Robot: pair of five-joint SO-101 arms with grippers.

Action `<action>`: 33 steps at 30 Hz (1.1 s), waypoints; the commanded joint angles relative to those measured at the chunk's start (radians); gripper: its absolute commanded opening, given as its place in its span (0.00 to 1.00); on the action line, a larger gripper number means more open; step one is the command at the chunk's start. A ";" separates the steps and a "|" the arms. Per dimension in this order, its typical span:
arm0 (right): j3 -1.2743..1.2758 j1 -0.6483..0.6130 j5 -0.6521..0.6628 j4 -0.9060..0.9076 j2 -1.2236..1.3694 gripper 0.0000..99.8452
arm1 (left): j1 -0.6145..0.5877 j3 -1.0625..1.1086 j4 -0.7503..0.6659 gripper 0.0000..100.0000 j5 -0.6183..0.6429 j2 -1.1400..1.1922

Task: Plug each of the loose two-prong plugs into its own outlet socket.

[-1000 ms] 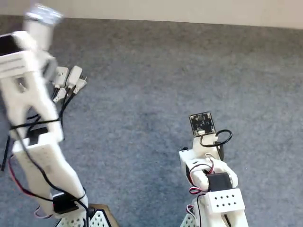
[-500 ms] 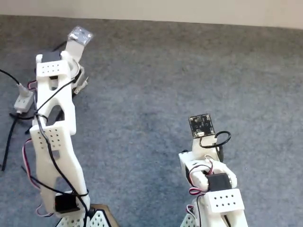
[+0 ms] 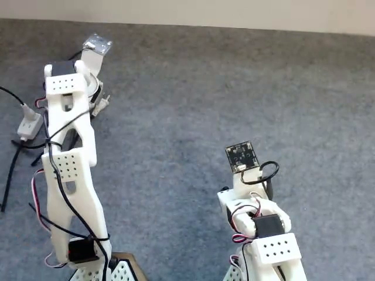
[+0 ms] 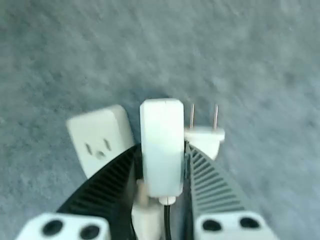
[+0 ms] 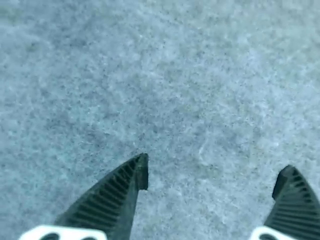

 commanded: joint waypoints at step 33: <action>0.019 -0.005 0.008 -0.048 -0.018 0.38 | 0.441 1.762 -0.078 0.04 -0.442 -1.210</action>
